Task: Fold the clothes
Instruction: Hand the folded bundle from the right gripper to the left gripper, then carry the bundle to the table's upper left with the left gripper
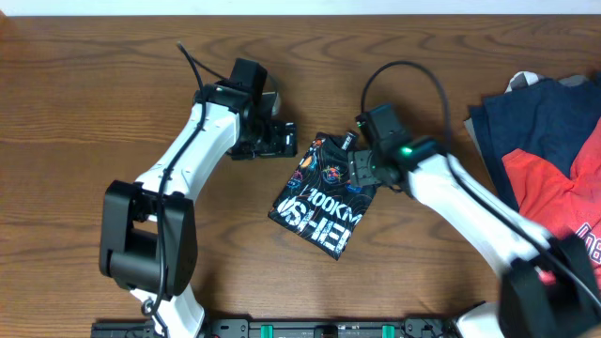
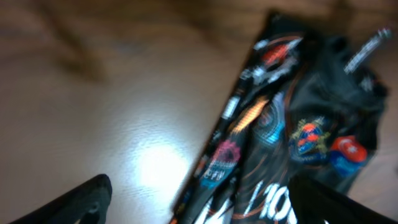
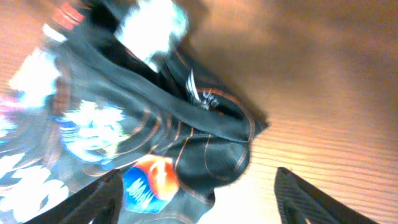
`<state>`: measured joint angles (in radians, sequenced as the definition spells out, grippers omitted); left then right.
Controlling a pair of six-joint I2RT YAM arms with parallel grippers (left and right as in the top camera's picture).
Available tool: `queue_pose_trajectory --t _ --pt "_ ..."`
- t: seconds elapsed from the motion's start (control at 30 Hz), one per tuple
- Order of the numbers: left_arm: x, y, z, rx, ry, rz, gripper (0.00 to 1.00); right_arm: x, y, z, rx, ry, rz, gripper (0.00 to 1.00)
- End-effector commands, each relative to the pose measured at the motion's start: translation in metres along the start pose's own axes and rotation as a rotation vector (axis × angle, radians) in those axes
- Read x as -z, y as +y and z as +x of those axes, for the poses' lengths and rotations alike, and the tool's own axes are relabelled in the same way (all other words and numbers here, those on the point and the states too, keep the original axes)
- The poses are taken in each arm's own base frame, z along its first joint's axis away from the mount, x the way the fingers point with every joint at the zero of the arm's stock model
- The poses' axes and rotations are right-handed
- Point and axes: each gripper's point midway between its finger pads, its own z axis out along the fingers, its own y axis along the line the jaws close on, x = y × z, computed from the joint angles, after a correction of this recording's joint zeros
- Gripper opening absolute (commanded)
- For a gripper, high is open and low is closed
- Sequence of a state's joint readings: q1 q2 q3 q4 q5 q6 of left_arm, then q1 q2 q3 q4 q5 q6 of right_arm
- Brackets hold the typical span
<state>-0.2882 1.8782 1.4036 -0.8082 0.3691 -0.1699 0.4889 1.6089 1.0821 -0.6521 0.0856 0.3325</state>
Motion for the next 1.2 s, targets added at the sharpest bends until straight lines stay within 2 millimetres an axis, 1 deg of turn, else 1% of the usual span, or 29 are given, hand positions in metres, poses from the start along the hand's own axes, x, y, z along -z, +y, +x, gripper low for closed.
queue_pose_trajectory --t 0.0,0.13,0.27,0.4,0.5,0.6,0.67,0.73,0.77,0.8,0.83,0.87,0.97,1.03,1.1,1.13,1.17 --pt "-0.015 -0.014 -0.001 -0.132 0.024 0.107 0.93 0.049 -0.001 -0.022 -0.016 -0.133 -0.022 0.79" --pt "-0.034 -0.013 -0.007 -0.175 0.023 0.128 0.95 0.086 -0.005 -0.02 -0.022 -0.193 -0.043 0.8" --pt "-0.054 -0.022 -0.007 -0.215 0.04 0.197 0.95 0.11 -0.01 -0.013 -0.024 -0.218 -0.052 0.81" --pt "-0.075 -0.028 -0.001 -0.234 0.072 0.205 0.94 0.124 -0.013 -0.006 -0.026 -0.229 -0.055 0.82" --pt "-0.089 -0.04 0.01 -0.26 0.112 0.219 0.89 0.128 -0.015 -0.004 -0.026 -0.231 -0.051 0.82" --pt "-0.098 -0.052 0.021 -0.301 0.139 0.224 0.78 0.128 -0.019 -0.003 -0.028 -0.228 -0.031 0.82" --pt "-0.101 -0.059 0.025 -0.324 0.144 0.222 0.67 0.128 -0.019 -0.002 -0.027 -0.226 -0.03 0.82" --pt "-0.104 -0.06 0.023 -0.338 0.134 0.199 0.43 0.128 -0.019 -0.002 -0.027 -0.226 -0.031 0.82" --pt "-0.104 -0.058 0.022 -0.338 0.127 0.181 0.29 0.128 -0.019 -0.002 -0.027 -0.226 -0.031 0.82" --pt "-0.105 -0.055 0.019 -0.336 0.119 0.159 0.15 0.128 -0.019 -0.002 -0.027 -0.226 -0.03 0.82" --pt "-0.106 -0.05 0.017 -0.337 0.112 0.134 0.06 0.128 -0.019 -0.002 -0.027 -0.225 -0.031 0.81" --pt "-0.106 -0.043 0.013 -0.323 0.099 0.092 0.06 0.128 -0.019 -0.001 -0.027 -0.223 -0.03 0.81" --pt "-0.098 -0.008 -0.005 -0.23 0.042 -0.064 0.06 0.127 -0.02 0.0 -0.027 -0.218 -0.028 0.81" --pt "-0.084 0.023 -0.022 -0.119 -0.017 -0.167 0.06 0.127 -0.02 0.001 -0.026 -0.215 -0.027 0.81" --pt "-0.065 0.05 -0.037 -0.023 -0.072 -0.204 0.06 0.127 -0.02 0.002 -0.026 -0.211 -0.025 0.81" --pt "-0.053 0.068 -0.046 0.037 -0.105 -0.212 0.06 0.127 -0.02 0.002 -0.025 -0.207 -0.024 0.81" --pt "-0.044 0.08 -0.052 0.077 -0.126 -0.216 0.06 0.127 -0.021 0.003 -0.025 -0.205 -0.023 0.81"
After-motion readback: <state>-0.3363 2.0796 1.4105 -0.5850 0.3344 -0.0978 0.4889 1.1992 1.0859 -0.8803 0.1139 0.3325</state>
